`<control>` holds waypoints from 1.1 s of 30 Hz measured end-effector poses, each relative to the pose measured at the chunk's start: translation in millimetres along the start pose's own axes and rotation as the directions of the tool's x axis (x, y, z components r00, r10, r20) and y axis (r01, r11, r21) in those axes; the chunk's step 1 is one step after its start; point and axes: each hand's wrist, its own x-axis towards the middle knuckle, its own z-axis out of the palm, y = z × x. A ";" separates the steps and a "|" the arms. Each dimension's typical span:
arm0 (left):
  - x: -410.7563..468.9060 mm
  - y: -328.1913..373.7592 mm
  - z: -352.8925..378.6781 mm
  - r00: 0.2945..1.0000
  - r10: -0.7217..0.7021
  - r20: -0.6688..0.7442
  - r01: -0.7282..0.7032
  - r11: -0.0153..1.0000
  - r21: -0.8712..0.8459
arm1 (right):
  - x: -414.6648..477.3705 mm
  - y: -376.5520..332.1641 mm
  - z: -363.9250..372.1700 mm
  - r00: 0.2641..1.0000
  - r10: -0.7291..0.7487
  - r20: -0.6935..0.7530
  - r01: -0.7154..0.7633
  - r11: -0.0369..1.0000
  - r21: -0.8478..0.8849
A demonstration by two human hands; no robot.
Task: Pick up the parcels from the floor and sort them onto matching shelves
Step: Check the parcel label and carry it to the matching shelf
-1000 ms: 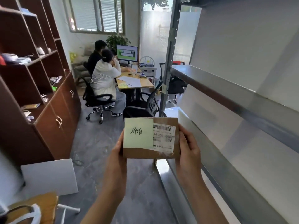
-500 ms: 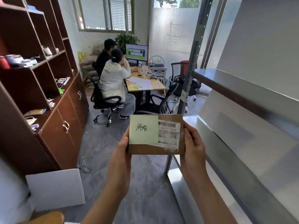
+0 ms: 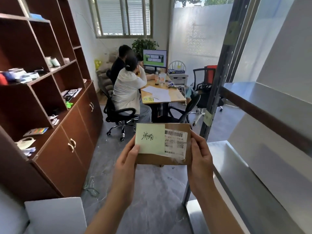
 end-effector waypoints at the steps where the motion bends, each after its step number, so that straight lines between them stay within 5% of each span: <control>1: 13.5 -3.6 8.9 1.000 -0.005 -0.007 0.005 1.000 0.004 | 17.2 2.1 -1.5 1.000 0.010 0.005 -0.010 1.000 0.008; 17: 123.3 -45.9 88.8 0.998 -0.057 -0.011 0.058 0.997 0.054 | 150.7 30.4 -30.8 0.997 0.069 -0.039 -0.068 0.997 0.034; 33: 212.4 -115.1 124.9 0.953 -0.188 0.236 0.163 0.979 0.122 | 194.4 59.7 -56.0 0.937 -0.010 -0.350 0.004 1.000 -0.018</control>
